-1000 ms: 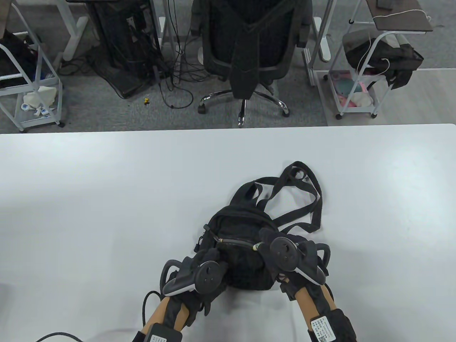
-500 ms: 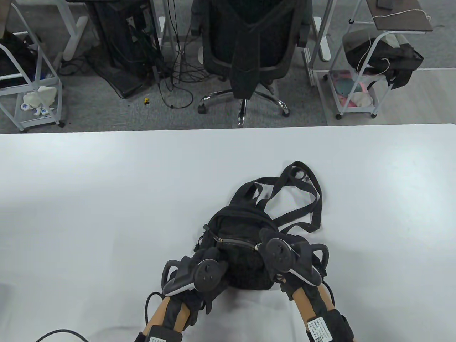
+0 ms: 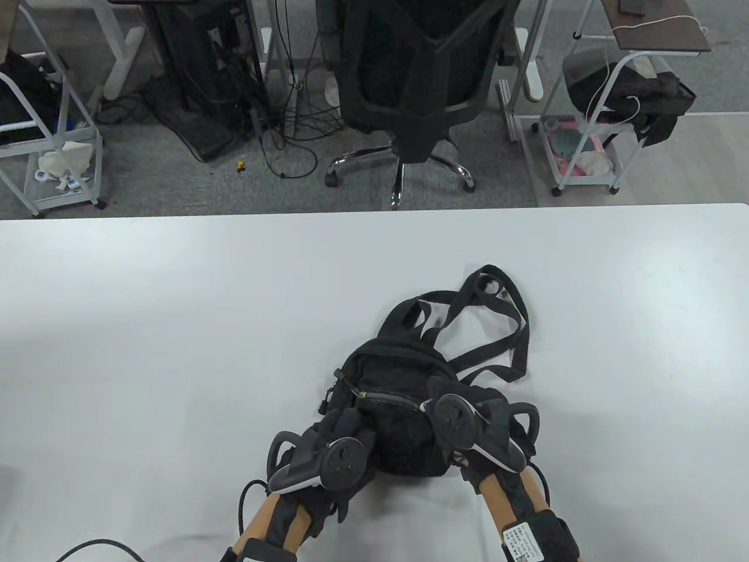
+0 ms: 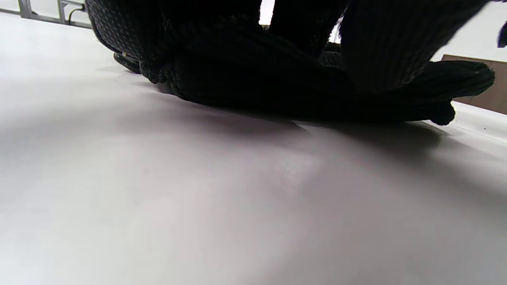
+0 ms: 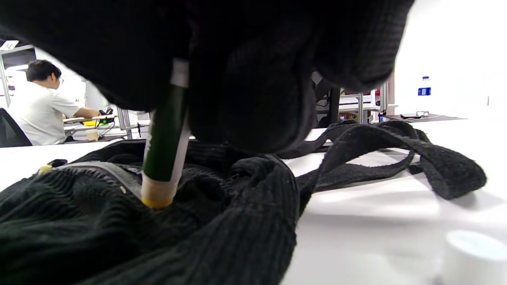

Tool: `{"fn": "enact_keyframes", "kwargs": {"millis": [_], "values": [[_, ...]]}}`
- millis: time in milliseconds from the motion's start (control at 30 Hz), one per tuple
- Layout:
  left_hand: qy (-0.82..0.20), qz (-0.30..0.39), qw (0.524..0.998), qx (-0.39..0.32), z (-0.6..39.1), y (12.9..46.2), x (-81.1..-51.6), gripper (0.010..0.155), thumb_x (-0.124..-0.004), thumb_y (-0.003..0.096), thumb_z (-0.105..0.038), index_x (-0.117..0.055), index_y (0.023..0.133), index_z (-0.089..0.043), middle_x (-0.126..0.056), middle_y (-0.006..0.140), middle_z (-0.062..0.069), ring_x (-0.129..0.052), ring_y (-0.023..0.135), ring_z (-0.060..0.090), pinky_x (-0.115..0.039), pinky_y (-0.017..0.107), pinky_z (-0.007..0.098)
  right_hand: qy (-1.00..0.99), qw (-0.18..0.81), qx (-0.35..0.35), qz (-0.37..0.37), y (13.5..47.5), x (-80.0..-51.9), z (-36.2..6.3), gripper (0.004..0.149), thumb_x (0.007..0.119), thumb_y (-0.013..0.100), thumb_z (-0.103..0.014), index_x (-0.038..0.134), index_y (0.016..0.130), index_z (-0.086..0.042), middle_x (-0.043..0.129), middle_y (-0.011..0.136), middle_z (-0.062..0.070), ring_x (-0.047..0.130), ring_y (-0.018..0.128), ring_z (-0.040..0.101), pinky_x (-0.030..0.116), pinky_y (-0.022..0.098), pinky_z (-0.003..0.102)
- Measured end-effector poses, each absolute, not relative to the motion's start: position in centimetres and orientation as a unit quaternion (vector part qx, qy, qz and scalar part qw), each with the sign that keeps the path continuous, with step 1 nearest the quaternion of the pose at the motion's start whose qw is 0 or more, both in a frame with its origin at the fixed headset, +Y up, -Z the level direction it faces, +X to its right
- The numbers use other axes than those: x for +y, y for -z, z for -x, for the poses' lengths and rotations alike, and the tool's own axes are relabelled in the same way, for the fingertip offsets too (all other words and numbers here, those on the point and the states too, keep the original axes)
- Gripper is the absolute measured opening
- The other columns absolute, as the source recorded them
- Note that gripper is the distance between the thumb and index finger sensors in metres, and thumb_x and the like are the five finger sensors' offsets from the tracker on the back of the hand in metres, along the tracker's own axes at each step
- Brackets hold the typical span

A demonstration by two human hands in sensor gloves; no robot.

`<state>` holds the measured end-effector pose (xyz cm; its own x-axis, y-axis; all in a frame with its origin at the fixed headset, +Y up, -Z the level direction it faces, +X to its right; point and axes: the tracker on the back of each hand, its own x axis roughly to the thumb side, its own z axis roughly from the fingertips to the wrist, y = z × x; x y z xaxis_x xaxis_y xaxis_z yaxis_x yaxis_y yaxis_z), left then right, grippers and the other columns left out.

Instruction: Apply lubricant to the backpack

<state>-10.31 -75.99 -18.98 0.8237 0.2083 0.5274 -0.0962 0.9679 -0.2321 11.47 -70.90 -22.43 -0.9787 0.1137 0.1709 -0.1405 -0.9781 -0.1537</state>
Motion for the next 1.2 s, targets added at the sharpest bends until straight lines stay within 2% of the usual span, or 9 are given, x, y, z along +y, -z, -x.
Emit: {"fn": "enact_keyframes", "kwargs": {"millis": [233,433,667,833,900,1100,1200], "values": [[-0.077,0.097,0.948,-0.292,10.3,18.9,-76.0,0.067,-0.082,0.0444,-0.053,-0.079,0.100,-0.016,-0.058,0.111,0.024,-0.070,0.094,0.054,-0.069,0.067,0.064,-0.985,0.115,-0.096,-0.089,22.4,-70.8,-10.7,0.046,0.090,0.044,-0.047,0.084,0.088,-0.035,0.100,0.075,-0.006,0.112,0.050,0.013,0.087,0.051,0.043],[-0.056,0.089,0.946,-0.307,9.9,18.4,-75.7,0.066,-0.082,0.0441,-0.053,-0.080,0.099,-0.017,-0.061,0.109,0.025,-0.074,0.091,0.054,-0.073,0.065,0.063,-0.993,0.047,-0.082,-0.077,22.3,-70.8,-11.4,0.045,0.091,0.044,-0.047,0.086,0.087,-0.034,0.101,0.073,-0.005,0.112,0.048,0.013,0.087,0.050,0.043],[-0.045,0.089,0.945,-0.312,9.8,18.2,-75.7,0.067,-0.082,0.0443,-0.053,-0.079,0.100,-0.017,-0.060,0.110,0.024,-0.073,0.092,0.055,-0.071,0.064,0.065,-0.987,0.107,-0.086,-0.089,22.5,-71.0,-10.3,0.045,0.089,0.044,-0.046,0.085,0.088,-0.034,0.100,0.074,-0.005,0.112,0.050,0.014,0.086,0.051,0.043],[-0.043,0.090,0.945,-0.311,9.8,18.2,-75.7,0.067,-0.082,0.0442,-0.053,-0.078,0.100,-0.017,-0.059,0.110,0.024,-0.073,0.092,0.054,-0.070,0.065,0.066,-0.991,0.062,-0.082,-0.085,22.3,-70.9,-10.8,0.044,0.090,0.044,-0.046,0.086,0.087,-0.034,0.101,0.072,-0.005,0.112,0.048,0.014,0.087,0.050,0.044],[-0.043,0.090,0.946,-0.310,9.8,18.2,-75.7,0.067,-0.082,0.0441,-0.053,-0.078,0.100,-0.018,-0.060,0.110,0.023,-0.073,0.092,0.054,-0.070,0.065,0.066,-0.992,0.041,-0.086,-0.079,22.3,-70.9,-10.9,0.045,0.089,0.044,-0.046,0.086,0.087,-0.035,0.101,0.073,-0.006,0.112,0.049,0.014,0.087,0.051,0.044],[-0.044,0.089,0.946,-0.309,9.9,18.3,-75.7,0.066,-0.082,0.0442,-0.053,-0.078,0.100,-0.018,-0.059,0.110,0.023,-0.073,0.093,0.054,-0.070,0.065,0.067,-0.988,0.097,-0.089,-0.085,22.4,-71.1,-9.8,0.046,0.089,0.045,-0.045,0.083,0.089,-0.037,0.098,0.079,-0.007,0.111,0.055,0.015,0.085,0.053,0.044],[-0.047,0.092,0.946,-0.309,10.0,18.3,-75.7,0.066,-0.082,0.0444,-0.053,-0.077,0.101,-0.019,-0.059,0.111,0.023,-0.073,0.093,0.054,-0.069,0.065,0.067,-0.989,0.086,-0.080,-0.089,22.5,-71.3,-10.0,0.046,0.087,0.045,-0.045,0.082,0.090,-0.038,0.097,0.080,-0.008,0.110,0.058,0.015,0.085,0.055,0.045]]}}
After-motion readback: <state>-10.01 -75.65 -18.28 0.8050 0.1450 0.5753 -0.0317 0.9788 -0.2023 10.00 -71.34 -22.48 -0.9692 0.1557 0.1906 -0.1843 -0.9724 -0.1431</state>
